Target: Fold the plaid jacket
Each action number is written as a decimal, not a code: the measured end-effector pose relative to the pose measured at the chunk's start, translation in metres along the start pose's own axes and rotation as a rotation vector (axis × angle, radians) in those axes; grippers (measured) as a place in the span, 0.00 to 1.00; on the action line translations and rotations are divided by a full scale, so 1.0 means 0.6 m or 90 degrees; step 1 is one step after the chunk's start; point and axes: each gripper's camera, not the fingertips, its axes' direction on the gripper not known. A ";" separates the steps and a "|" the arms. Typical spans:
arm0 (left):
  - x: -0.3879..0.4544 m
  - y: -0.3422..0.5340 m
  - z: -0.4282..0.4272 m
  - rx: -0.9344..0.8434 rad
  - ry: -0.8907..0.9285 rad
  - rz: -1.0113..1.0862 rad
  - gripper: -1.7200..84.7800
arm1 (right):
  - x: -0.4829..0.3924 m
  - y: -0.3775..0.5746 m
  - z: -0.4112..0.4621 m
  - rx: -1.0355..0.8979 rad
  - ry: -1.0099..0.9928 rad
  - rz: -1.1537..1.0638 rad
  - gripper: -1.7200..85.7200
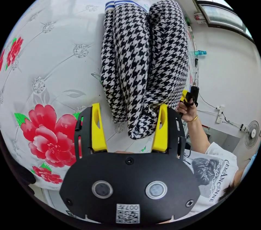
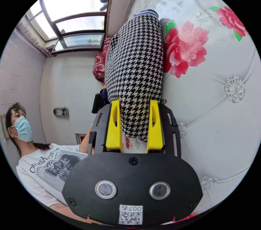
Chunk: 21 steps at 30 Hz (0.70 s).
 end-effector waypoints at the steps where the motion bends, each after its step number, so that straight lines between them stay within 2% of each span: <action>1: 0.007 -0.001 -0.011 0.017 0.084 0.054 0.20 | -0.005 -0.003 0.001 -0.005 -0.003 0.009 0.16; 9: -0.010 0.046 -0.102 0.105 0.097 0.059 0.14 | -0.125 -0.034 0.054 -0.062 0.097 0.003 0.12; 12: -0.030 0.084 -0.159 0.139 0.048 0.065 0.14 | -0.177 -0.043 0.135 -0.118 0.122 -0.025 0.11; 14: -0.062 0.125 -0.201 0.150 0.006 0.058 0.14 | -0.213 -0.048 0.219 -0.158 0.122 -0.036 0.10; 21: -0.237 0.298 -0.317 0.233 -0.021 -0.060 0.13 | -0.345 -0.071 0.543 -0.303 0.112 -0.119 0.10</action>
